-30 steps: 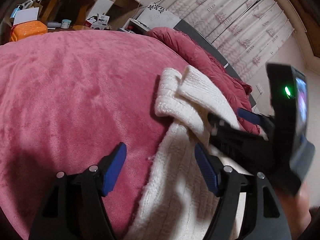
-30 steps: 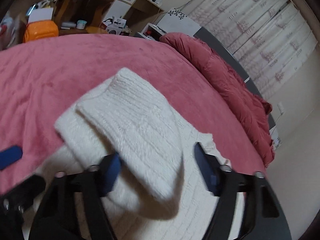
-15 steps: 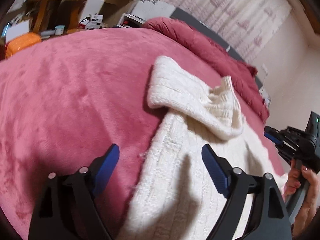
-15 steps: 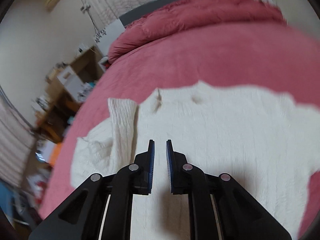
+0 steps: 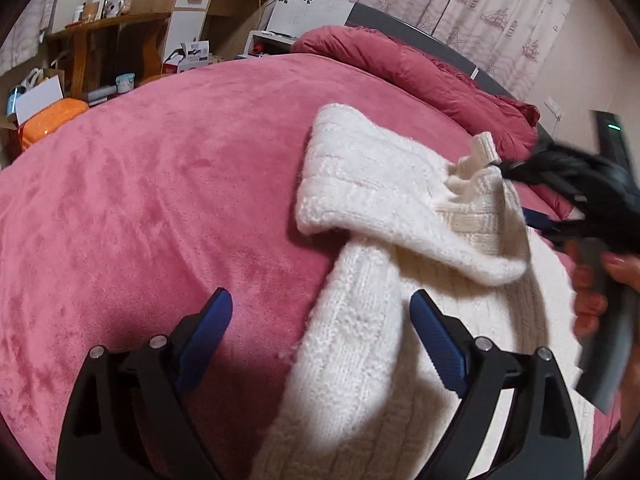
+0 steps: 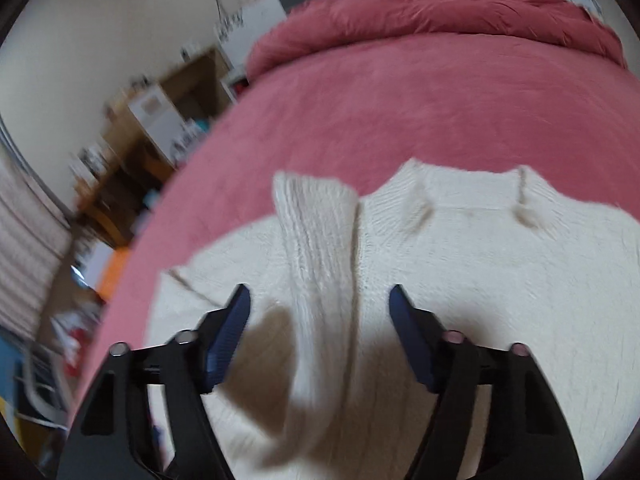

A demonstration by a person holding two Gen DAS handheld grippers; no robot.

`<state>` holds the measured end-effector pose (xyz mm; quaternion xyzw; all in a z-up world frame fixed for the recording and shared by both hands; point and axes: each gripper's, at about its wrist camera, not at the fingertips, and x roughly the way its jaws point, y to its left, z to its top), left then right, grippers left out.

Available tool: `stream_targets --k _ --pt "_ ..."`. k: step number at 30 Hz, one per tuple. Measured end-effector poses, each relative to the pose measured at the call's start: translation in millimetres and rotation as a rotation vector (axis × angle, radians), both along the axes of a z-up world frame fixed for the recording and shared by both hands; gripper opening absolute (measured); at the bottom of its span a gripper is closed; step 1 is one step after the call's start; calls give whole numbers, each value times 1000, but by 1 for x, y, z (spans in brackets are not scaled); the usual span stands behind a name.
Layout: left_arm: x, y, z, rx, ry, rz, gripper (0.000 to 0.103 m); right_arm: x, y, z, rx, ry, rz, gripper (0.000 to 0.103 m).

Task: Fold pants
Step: 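Grasp the folded sleeve's cuff with the right gripper and fold it back toward the hem, then lower the cuff onto the sweater and open the right gripper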

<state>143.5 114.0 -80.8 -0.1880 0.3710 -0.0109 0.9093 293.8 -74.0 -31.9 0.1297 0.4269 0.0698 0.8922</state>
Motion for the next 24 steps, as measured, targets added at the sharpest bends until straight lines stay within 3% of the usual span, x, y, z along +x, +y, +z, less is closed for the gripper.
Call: stream_targets --k 1,3,4,9,12,14,17,19,22,24 --pt "-1 0 0 -5 -2 -1 90 7 6 -4 -31 27 1 17" --pt "0 -2 1 -3 4 -3 90 3 -2 -1 -8 28 -30 9" --pt "1 -3 2 2 13 -6 90 -4 -15 5 52 -7 -51 8" --pt "21 -7 14 35 66 -41 91 -51 -78 23 168 -105 -157 8" --pt "43 -17 20 131 95 -60 91 -76 -110 14 230 -109 -200 8" --pt "55 -21 25 202 76 -39 91 -91 -127 4 301 -126 -228 8" --pt "72 -13 31 187 69 7 91 -99 -139 -14 374 -124 -247 8" --pt "76 -4 35 222 43 73 91 -95 -143 -20 415 -101 -245 7" --pt "71 13 42 247 -11 139 91 -101 -152 -4 522 -199 -248 6" --pt "69 15 35 255 3 119 91 -107 -155 11 517 -262 -237 6"
